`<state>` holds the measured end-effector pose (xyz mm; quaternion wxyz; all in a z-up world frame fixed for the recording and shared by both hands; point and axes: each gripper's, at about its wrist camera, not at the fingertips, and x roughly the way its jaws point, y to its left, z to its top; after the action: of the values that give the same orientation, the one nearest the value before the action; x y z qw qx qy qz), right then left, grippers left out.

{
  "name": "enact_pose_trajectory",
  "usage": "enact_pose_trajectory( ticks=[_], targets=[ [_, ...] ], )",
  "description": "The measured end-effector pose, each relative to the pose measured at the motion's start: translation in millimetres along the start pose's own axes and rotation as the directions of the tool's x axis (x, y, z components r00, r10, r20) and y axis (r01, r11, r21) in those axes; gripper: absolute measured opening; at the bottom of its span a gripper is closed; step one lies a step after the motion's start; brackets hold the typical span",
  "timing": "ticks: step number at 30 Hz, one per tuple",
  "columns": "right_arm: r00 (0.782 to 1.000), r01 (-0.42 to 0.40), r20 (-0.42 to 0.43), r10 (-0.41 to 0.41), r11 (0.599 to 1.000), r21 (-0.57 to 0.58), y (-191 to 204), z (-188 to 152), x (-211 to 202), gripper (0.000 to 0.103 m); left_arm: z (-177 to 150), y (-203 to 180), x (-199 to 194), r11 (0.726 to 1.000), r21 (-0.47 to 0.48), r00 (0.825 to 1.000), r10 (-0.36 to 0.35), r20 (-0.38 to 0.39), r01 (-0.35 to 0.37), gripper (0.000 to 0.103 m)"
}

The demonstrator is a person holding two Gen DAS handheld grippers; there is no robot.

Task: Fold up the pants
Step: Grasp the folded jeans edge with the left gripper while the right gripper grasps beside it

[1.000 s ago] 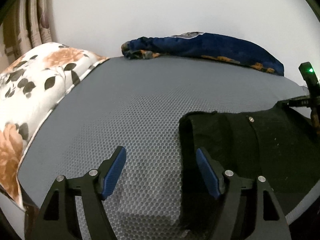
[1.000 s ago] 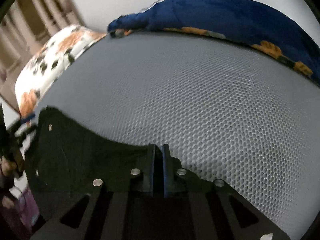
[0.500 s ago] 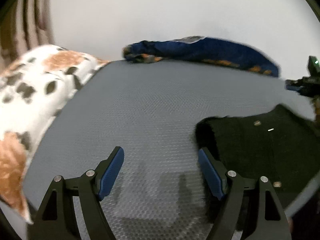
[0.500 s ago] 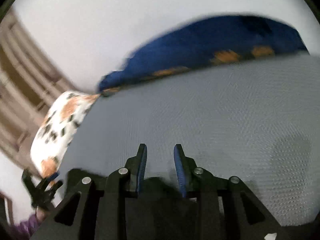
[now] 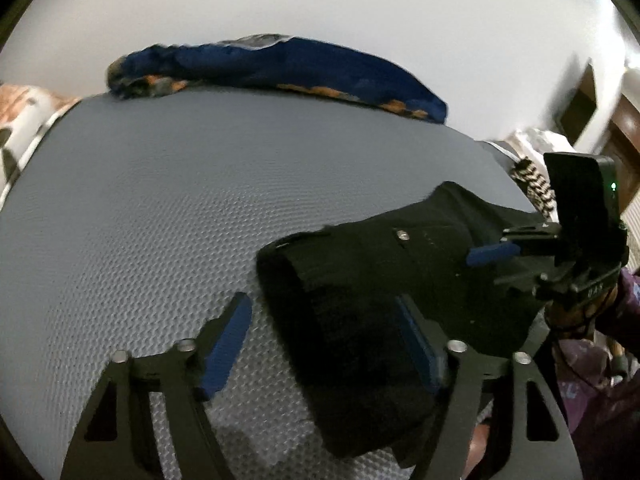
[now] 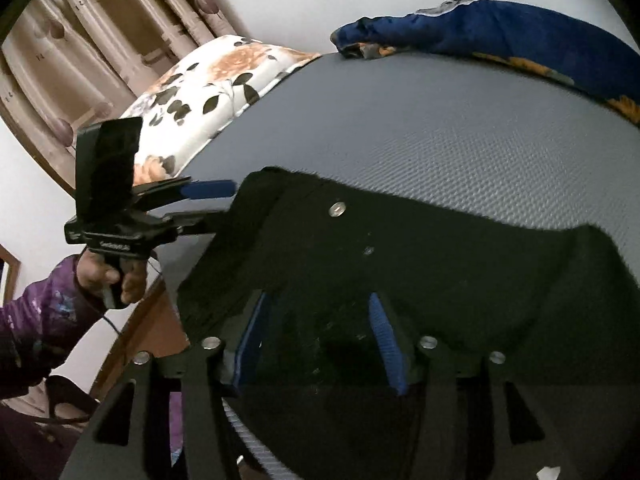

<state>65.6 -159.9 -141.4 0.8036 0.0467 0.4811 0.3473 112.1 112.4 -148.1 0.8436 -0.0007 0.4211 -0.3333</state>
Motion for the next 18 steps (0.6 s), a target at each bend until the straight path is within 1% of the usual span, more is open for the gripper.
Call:
enact_pose_trajectory(
  ticks=[1, 2, 3, 4, 5, 6, 8, 11, 12, 13, 14, 16, 18],
  targets=[
    [1.000, 0.005, 0.003, -0.005, 1.000, 0.008, -1.0, -4.6, -3.0, 0.053, -0.7, -4.9, -2.7, 1.000, 0.020, 1.000, 0.009, 0.017, -0.009, 0.051],
    [1.000, 0.006, 0.004, -0.006, 1.000, 0.023, -0.9, -7.8, -4.5, 0.054, 0.5, -8.3, -5.2, 0.999, 0.035, 0.999, 0.024, 0.034, -0.026, 0.047],
    [1.000, 0.001, 0.008, -0.001, 0.999, 0.040, -0.6, -10.4, -4.8, 0.054, 0.8, -10.7, -6.5, 0.998, 0.043, 0.998, 0.038, 0.043, -0.040, 0.038],
    [1.000, -0.006, 0.014, 0.005, 0.998, 0.066, -3.8, -13.6, -7.0, 0.057, 1.3, -10.3, -4.8, 0.999, 0.042, 0.999, 0.033, 0.032, -0.034, 0.035],
    [1.000, -0.011, 0.020, 0.010, 0.996, 0.090, -7.7, -16.2, -9.2, 0.058, 1.6, -10.1, -0.1, 0.999, 0.040, 1.000, 0.023, 0.008, -0.024, 0.035],
    [1.000, -0.018, 0.026, 0.015, 0.993, 0.116, -11.5, -17.4, -10.1, 0.060, 1.7, -10.7, 8.1, 0.998, 0.046, 0.999, 0.037, -0.021, -0.036, 0.035],
    [0.999, -0.034, 0.035, 0.028, 0.986, 0.163, -19.3, -22.3, -13.9, 0.061, 2.0, -9.4, 17.1, 0.998, 0.050, 0.997, 0.050, -0.054, -0.047, 0.035],
    [0.998, -0.053, 0.053, 0.043, 0.978, 0.203, -24.9, -24.6, -16.8, 0.061, 5.5, -3.7, 9.7, 0.999, 0.001, 0.999, 0.044, -0.013, -0.044, 0.036],
    [0.997, -0.060, 0.057, 0.049, 0.977, 0.203, -24.4, -25.6, -17.7, 0.062, 6.9, 1.6, 7.1, 0.999, -0.030, 0.999, 0.043, -0.011, -0.043, 0.041],
    [0.997, -0.057, 0.057, 0.047, 0.979, 0.197, -23.5, -26.1, -17.9, 0.062, 8.1, 6.8, 6.4, 0.997, -0.057, 0.999, 0.045, -0.019, -0.046, 0.049],
    [0.998, -0.054, 0.054, 0.044, 0.980, 0.190, -22.2, -26.3, -17.3, 0.062, 8.5, 12.1, 5.8, 0.995, -0.080, 0.998, 0.049, -0.026, -0.051, 0.051],
    [0.998, -0.048, 0.043, 0.041, 0.984, 0.174, -19.7, -26.8, -14.5, 0.062, 8.9, 22.1, 5.7, 0.992, -0.121, 0.999, 0.020, -0.039, -0.025, 0.052],
    [0.998, -0.047, 0.037, 0.041, 0.985, 0.169, -18.4, -27.2, -11.1, 0.062, 8.0, 21.9, 10.7, 0.992, -0.125, 0.998, -0.016, -0.062, 0.008, 0.052]
  ],
)
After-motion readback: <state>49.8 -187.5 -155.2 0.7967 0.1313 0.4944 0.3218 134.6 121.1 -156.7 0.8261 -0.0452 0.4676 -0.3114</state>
